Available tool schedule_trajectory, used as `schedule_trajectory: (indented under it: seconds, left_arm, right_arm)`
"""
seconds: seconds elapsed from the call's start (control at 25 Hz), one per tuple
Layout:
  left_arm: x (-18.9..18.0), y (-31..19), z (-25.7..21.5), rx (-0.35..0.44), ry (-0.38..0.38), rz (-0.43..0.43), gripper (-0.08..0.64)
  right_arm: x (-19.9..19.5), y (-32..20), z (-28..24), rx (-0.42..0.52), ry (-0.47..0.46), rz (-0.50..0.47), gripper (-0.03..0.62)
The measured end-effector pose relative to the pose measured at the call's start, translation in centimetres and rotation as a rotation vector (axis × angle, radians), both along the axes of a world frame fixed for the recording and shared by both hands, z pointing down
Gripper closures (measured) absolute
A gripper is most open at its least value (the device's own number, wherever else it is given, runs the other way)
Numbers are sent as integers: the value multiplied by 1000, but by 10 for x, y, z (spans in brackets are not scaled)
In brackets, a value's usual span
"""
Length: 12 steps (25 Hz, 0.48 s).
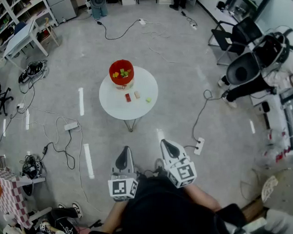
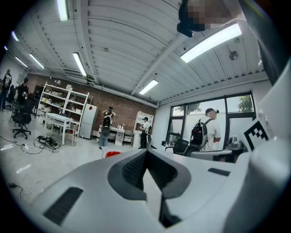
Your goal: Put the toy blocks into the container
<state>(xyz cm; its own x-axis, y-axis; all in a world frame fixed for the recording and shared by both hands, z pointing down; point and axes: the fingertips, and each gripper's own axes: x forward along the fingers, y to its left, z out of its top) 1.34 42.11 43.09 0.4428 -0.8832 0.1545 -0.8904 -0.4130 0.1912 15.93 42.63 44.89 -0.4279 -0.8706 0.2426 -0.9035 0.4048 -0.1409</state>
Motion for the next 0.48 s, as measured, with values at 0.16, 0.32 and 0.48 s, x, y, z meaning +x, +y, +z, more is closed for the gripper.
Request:
schedule_trajectory:
  seconds: [0.16,0.32,0.48]
  left_arm:
    - [-5,-2,0,0,0,-13,561]
    - [-9,-1,-2,-3,10,-16,561]
    - [-15,-1,1,0,9,-7,561]
  right_arm:
    - [-2,-2,-4,12,-12,3,595]
    - [-9,2,-3,0,-9,-4,595]
    - [-18,2,-3,14,-13,-7,595]
